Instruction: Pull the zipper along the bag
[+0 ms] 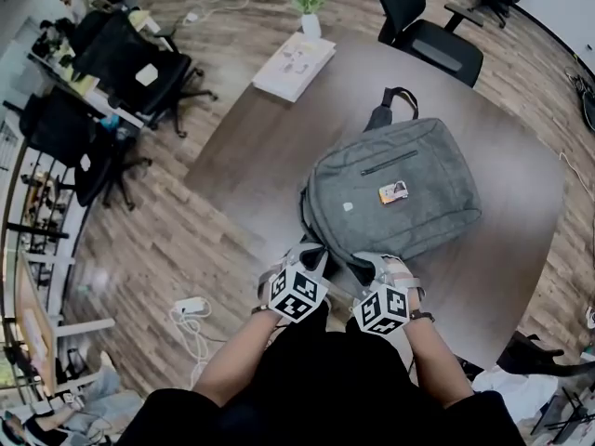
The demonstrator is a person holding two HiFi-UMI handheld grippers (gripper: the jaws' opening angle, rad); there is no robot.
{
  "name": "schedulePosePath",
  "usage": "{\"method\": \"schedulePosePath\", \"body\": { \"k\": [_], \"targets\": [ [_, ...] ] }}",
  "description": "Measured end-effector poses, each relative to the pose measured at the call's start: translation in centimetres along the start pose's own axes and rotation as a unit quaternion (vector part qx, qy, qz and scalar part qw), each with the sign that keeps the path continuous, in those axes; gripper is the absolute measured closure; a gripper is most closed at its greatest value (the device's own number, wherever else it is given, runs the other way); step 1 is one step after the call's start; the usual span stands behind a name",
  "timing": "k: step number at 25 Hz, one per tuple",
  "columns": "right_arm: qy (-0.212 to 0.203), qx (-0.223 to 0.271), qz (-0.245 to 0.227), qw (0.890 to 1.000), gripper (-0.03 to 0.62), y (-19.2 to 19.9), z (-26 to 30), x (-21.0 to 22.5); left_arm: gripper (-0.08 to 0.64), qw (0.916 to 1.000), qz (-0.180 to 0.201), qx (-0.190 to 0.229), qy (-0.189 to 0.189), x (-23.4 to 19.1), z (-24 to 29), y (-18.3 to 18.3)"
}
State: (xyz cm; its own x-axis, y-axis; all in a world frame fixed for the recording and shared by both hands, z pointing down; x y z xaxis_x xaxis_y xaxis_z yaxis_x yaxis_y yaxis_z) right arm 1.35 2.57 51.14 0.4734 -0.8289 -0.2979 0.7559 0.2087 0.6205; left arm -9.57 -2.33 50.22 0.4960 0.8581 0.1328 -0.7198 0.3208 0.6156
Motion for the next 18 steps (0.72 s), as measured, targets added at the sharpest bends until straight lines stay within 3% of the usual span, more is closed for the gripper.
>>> {"method": "schedulePosePath", "body": {
  "k": [7,15,18],
  "targets": [
    [-0.046,-0.016,-0.069,0.996,0.522,1.2,-1.5,-1.0,0.534,0.9992,-0.008,-0.027,0.027,-0.8,-0.5,0.0],
    [-0.091,-0.017,-0.143,0.985,0.523,3.7,-3.9,-1.3,0.532,0.9985,0.028,-0.033,0.034,-3.5,-0.4,-0.8],
    [-0.096,-0.024,-0.151,0.984,0.523,4.8,-4.7,-1.1,0.532,0.9980,0.037,-0.029,0.042,-3.9,-0.1,-1.4]
  ]
}}
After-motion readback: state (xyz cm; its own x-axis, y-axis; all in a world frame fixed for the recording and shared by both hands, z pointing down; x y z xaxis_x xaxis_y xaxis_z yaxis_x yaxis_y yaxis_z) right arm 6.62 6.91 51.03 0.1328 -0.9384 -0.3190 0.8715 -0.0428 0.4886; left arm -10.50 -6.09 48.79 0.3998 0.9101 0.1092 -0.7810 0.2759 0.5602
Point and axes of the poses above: the fingertips, and each gripper's own axes: z forward along the fingers, x to its right, y out of its underside, the point moved 7 cm from there along -z, backward along the fingers, and after that the axes turned 3 degrees about -x, right-handed, at the moved point
